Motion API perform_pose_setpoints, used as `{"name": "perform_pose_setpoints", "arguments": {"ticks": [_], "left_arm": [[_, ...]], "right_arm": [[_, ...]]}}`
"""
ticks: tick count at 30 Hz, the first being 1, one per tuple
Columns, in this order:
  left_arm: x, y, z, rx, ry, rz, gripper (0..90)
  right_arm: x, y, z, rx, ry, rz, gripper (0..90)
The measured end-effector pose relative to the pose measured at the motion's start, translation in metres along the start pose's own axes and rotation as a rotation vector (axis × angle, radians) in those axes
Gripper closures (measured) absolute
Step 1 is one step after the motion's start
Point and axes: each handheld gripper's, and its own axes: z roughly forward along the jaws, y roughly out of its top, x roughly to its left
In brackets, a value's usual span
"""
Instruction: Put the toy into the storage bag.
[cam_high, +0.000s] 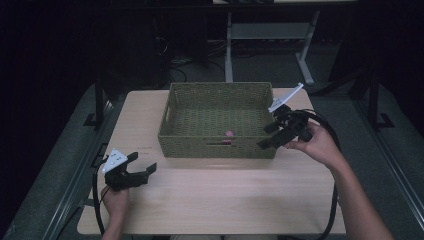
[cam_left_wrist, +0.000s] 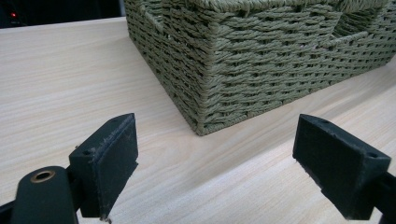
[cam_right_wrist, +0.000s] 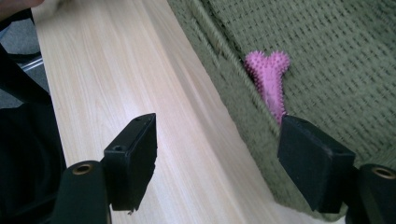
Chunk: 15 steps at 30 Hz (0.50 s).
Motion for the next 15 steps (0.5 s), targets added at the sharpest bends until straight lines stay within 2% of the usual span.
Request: {"name": "perform_pose_setpoints", "arguments": {"ticks": [8, 15], "left_arm": [[0.000, 0.000, -0.001, 0.001, 0.001, 0.002, 13.6], [0.000, 0.000, -0.001, 0.002, 0.001, 0.000, 13.6]], "right_arm": [[0.006, -0.022, -0.001, -0.018, -0.004, 0.013, 28.2], [0.009, -0.043, 0.000, -0.032, -0.013, 0.043, 27.7]]}}
